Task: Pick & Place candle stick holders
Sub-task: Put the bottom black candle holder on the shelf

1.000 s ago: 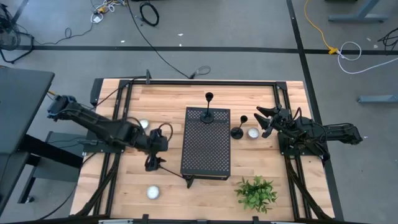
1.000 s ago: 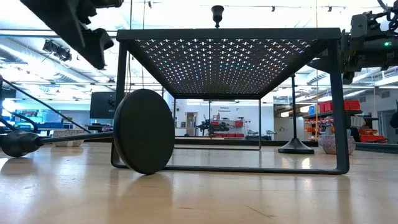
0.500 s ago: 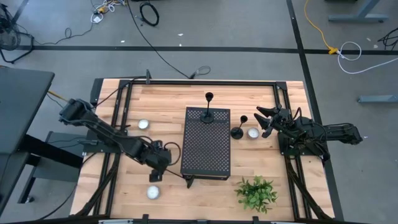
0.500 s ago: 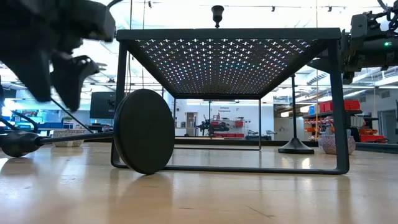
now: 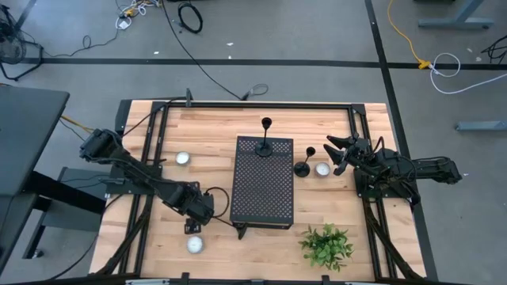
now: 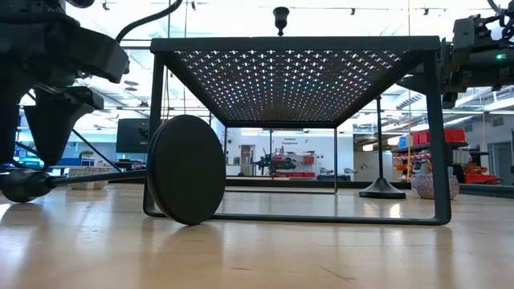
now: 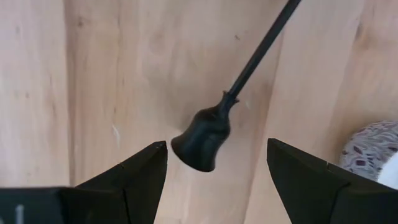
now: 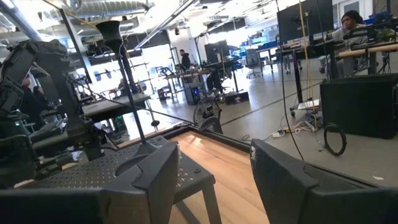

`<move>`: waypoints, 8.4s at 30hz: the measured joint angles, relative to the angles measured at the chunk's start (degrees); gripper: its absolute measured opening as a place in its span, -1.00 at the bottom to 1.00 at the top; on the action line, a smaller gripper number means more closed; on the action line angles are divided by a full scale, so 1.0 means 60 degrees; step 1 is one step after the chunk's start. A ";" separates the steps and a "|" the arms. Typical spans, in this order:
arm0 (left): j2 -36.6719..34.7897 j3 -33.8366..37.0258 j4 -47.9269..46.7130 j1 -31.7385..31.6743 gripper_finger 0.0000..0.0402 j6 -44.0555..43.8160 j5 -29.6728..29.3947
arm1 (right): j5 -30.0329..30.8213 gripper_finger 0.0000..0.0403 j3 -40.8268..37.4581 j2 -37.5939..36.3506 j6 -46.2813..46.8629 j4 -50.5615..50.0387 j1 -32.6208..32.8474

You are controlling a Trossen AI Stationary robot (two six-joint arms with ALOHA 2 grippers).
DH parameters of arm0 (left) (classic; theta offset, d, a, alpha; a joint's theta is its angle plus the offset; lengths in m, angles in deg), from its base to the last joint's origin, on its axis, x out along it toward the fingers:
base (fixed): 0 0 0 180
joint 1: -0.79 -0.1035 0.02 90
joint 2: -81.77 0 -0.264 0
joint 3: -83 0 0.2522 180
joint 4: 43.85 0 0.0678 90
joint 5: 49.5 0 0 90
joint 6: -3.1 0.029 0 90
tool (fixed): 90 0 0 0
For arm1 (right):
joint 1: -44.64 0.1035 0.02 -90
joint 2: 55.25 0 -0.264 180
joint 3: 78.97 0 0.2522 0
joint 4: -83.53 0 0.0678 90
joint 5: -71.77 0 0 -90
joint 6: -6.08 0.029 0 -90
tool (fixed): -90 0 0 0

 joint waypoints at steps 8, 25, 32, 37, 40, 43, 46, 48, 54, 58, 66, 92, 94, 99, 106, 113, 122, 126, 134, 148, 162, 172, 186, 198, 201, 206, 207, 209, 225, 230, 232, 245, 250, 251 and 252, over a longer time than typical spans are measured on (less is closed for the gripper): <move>0.0529 -0.0001 -0.0057 0.0000 0.36 0.1325 -0.0048 | 0.0000 0.00 0.0000 0.0000 -0.0002 -0.0018 -0.0002; 0.0878 0.0000 -0.0100 -0.0004 0.17 0.2185 -0.0312 | 0.0000 0.00 0.0000 -0.0001 0.0253 -0.0372 -0.0001; 0.0878 0.0000 -0.0087 -0.0004 0.07 0.2193 -0.0315 | 0.0000 0.00 0.0000 -0.0002 0.0253 -0.0364 0.0001; 0.0878 0.0000 -0.0033 -0.0004 -0.01 0.2203 -0.0250 | 0.0000 0.00 0.0000 0.0000 0.0253 -0.0361 0.0001; 0.0878 0.0000 0.0070 -0.0007 -0.02 0.2260 -0.0246 | 0.0000 0.00 0.0000 -0.0001 0.0253 -0.0361 -0.0002; 0.0876 0.0000 0.0096 -0.0007 -0.03 0.2291 -0.0242 | 0.0000 0.00 0.0000 -0.0002 0.0253 -0.0357 0.0001; 0.0875 0.0000 0.0096 -0.0004 -0.03 0.2289 -0.0142 | 0.0000 0.00 0.0000 0.0000 0.0253 -0.0357 0.0001; 0.0964 0.0000 0.0097 -0.0004 -0.03 0.2288 -0.0021 | 0.0000 0.00 0.0000 -0.0002 0.0253 -0.0357 0.0001; 0.1612 -0.0044 0.0202 -0.0007 -0.04 0.2347 0.0097 | 0.0000 0.00 0.0000 0.0000 0.0250 -0.0353 0.0001; 0.1762 -0.0051 0.0198 -0.0007 -0.14 0.2382 0.0153 | 0.0000 0.00 0.0000 0.0000 0.0249 -0.0354 0.0001; 0.1732 -0.0033 0.0186 -0.0007 -0.33 0.2391 0.0229 | 0.0004 0.00 0.0000 0.0000 0.0249 -0.0353 0.0001; 0.1796 -0.4024 -0.5722 0.0660 -0.33 0.2509 0.0690 | 0.0029 0.00 0.0000 -0.0001 0.0200 -0.0353 0.0000; 0.1800 -0.4340 -0.6185 0.0810 -0.33 0.2470 0.0553 | 0.0029 0.00 0.0000 -0.0002 0.0189 -0.0355 0.0001; 0.1792 -0.5145 -0.7565 0.1074 -0.33 0.2415 0.0461 | 0.0029 0.00 0.0000 -0.0001 0.0191 -0.0350 0.0001; 0.1801 -0.6428 -0.7716 0.0996 -0.33 0.2104 0.0256 | 0.0029 0.00 0.0000 -0.0002 0.0253 -0.0343 0.0001; 0.1825 -0.7472 -0.7715 0.0747 -0.33 0.1321 0.0104 | 0.0004 0.00 0.0000 0.0000 0.0253 -0.0302 -0.0001; 0.1824 -0.8641 -0.7722 0.0022 -0.33 -0.1302 0.0427 | 0.0000 0.00 0.0000 -0.0001 0.0253 -0.0302 0.0000; 0.1821 -0.8899 -0.7715 -0.0331 -0.33 -0.2127 0.1199 | 0.0000 0.00 0.0000 0.0000 0.0253 -0.0299 -0.0002; 0.1817 -0.8885 -0.7722 -0.1215 -0.33 -0.3254 0.3345 | 0.0000 0.00 0.0000 -0.0002 0.0253 -0.0299 -0.0002; 0.1814 -0.8874 -0.7718 -0.3480 -0.33 -0.3116 0.6314 | 0.0000 0.00 0.0000 -0.0001 0.0253 -0.0306 -0.0001; 0.1818 -0.8867 -0.7718 -0.4889 -0.33 -0.5539 0.9500 | -0.1231 0.00 0.0000 0.0000 0.0184 -0.0295 -0.0002; 0.1814 -0.8867 -0.7718 -0.5385 -0.33 -0.5874 0.9797 | -0.4874 0.00 0.0000 0.0008 -0.0045 0.1448 0.0328; 0.1814 -0.8867 -0.7450 -0.5394 -0.33 -0.5856 0.9877 | -0.4005 0.00 0.2030 0.3776 -0.1779 0.2255 0.1683; 0.1814 -0.8867 -0.7321 -0.5391 -0.33 -0.5818 0.9877 | -0.1361 0.00 0.5795 1.0269 -0.3033 0.2593 0.3058; 0.1814 -0.8867 -0.7321 -0.5380 -0.31 -0.5752 0.9874 | -0.0492 0.00 0.6746 1.1580 -0.3507 0.2573 0.3190; 0.1814 -0.8867 -0.7321 -0.5359 -0.33 -0.5614 0.9873 | -0.0292 0.00 0.8211 1.3344 -0.4044 0.2586 0.3185; 0.1814 -0.8867 -0.7322 -0.5359 -0.33 -0.5584 0.9872 | -0.0240 0.00 0.8507 1.3656 -0.4228 0.2581 0.3189; 0.1814 -0.8867 -0.7321 -0.5359 -0.33 -0.5523 0.9863 | -0.0193 0.00 0.9029 1.4186 -0.4589 0.2594 0.3189; 0.1814 -0.8870 -0.7302 -0.5315 -0.32 -0.5312 0.9782 | -0.0188 0.00 1.1225 1.6481 -0.5577 0.2657 0.3185; 0.1814 -0.8870 -0.7193 -0.5315 -0.32 -0.5308 0.9783 | 0.0330 0.00 1.1736 1.7018 -0.5801 0.2750 0.3153; 0.1814 -0.8870 -0.7179 -0.5304 -0.32 -0.5308 0.9768 | 0.0480 0.00 1.1906 1.7198 -0.5937 0.2748 0.3110; 0.1814 -0.8874 -0.7062 -0.5257 -0.32 -0.5282 0.9768 | 0.0539 -0.18 1.2397 1.7529 -0.6104 0.2770 0.2957; 0.1814 -0.8874 -0.7041 -0.5257 -0.32 -0.5214 0.9778 | 0.0569 -0.60 1.2397 1.7529 -0.6026 0.2641 0.2949; 0.1814 -0.8874 -0.7041 -0.5253 -0.32 -0.5218 0.9779 | 0.0568 -0.70 1.2397 1.7529 -0.6029 0.2645 0.2949; 0.1814 -0.8874 -0.7049 -0.5253 -0.32 -0.5253 0.9785 | 0.0505 -0.79 1.2397 1.7529 -0.6112 0.2610 0.2949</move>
